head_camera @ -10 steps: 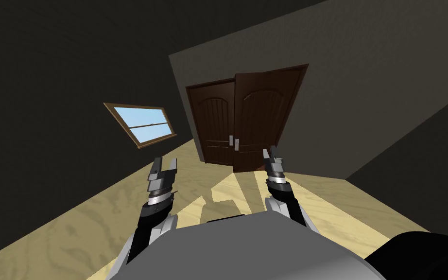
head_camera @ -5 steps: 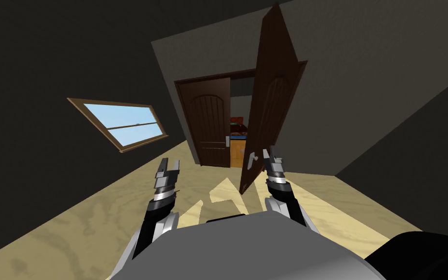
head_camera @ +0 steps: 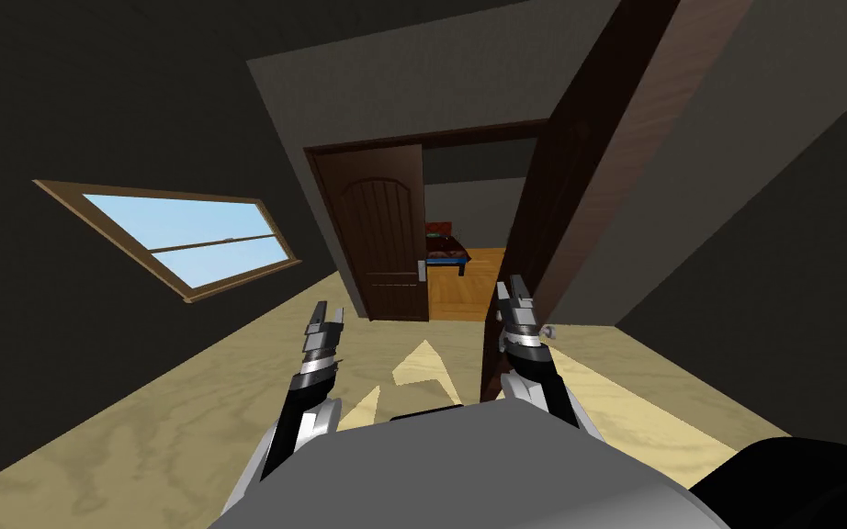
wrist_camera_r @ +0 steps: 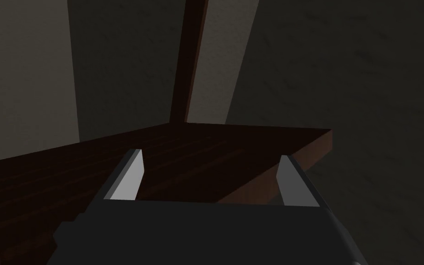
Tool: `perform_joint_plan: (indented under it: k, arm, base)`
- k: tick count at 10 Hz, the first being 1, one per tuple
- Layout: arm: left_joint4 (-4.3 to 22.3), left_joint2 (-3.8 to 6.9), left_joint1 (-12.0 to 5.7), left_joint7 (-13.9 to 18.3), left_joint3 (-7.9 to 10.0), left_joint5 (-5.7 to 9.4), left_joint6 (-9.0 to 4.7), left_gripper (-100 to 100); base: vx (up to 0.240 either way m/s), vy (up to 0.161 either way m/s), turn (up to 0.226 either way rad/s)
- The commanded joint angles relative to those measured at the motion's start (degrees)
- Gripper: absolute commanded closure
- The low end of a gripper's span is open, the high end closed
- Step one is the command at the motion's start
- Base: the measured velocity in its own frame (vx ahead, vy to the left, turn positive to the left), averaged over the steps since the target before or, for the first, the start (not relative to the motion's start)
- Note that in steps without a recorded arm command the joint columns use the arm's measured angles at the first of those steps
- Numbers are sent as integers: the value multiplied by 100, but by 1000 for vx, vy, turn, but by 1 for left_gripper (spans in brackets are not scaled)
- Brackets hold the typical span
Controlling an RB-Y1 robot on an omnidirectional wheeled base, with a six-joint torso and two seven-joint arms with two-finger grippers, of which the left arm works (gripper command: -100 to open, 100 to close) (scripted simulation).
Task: Pull the door open
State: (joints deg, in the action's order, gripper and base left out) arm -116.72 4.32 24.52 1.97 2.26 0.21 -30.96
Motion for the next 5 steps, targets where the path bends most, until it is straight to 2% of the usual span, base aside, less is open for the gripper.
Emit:
perform_joint_plan:
  k: [1, 4, 5]
  arm:
    - [248, 10, -155, -59, 26, 59, 65, -100]
    - [570, 36, -311, -153, 59, 178, 195, -100]
    - [789, 52, -416, -217, 81, 258, 283, -100]
  base:
    - [120, -55, -103]
    - [105, -36, -108]
    - [146, -62, -205]
